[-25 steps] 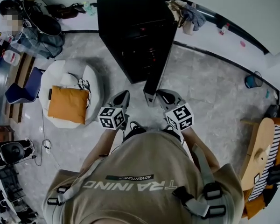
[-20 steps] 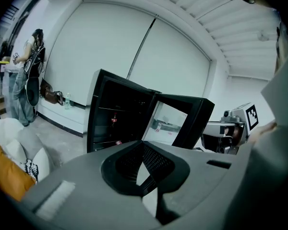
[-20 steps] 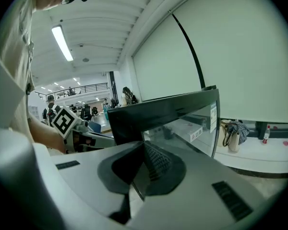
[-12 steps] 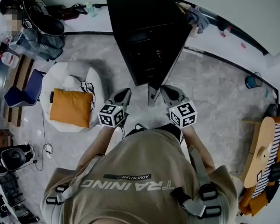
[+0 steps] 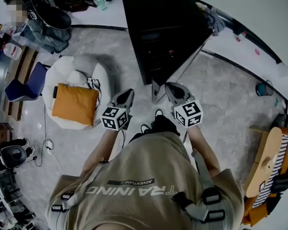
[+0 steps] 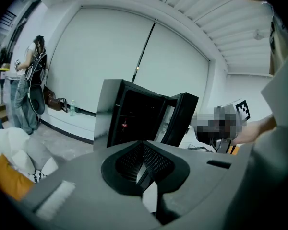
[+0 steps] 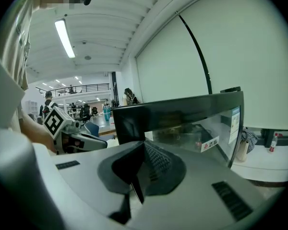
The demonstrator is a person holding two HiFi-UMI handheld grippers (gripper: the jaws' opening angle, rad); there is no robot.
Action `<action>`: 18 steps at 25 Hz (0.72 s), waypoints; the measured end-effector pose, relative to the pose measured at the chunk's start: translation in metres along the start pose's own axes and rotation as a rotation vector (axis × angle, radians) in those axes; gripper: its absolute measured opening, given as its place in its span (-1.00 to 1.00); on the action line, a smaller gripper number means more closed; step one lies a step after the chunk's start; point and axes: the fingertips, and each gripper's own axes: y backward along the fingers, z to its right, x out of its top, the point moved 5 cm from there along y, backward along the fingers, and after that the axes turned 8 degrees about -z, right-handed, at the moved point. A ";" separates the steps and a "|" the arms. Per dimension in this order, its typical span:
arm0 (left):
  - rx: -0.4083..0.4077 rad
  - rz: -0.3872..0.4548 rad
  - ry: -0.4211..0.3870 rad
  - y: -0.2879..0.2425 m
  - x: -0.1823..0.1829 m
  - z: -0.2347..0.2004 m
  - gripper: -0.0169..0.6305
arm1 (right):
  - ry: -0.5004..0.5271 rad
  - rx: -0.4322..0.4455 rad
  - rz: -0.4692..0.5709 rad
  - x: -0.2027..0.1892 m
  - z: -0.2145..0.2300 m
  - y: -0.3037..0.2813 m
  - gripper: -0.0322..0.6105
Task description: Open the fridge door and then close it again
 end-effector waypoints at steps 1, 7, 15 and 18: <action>0.008 0.000 0.016 0.000 -0.001 -0.003 -0.95 | 0.004 0.016 0.005 0.002 0.001 -0.005 -0.91; 0.064 -0.010 0.031 0.008 0.005 -0.022 -0.95 | 0.029 0.103 0.016 0.013 0.001 -0.033 -0.91; 0.146 0.009 0.052 -0.007 0.029 -0.046 -0.95 | 0.045 0.253 0.020 0.026 0.014 -0.074 -0.91; 0.162 -0.009 0.049 -0.015 0.029 -0.051 -0.95 | 0.099 0.290 0.014 0.030 0.018 -0.087 -0.91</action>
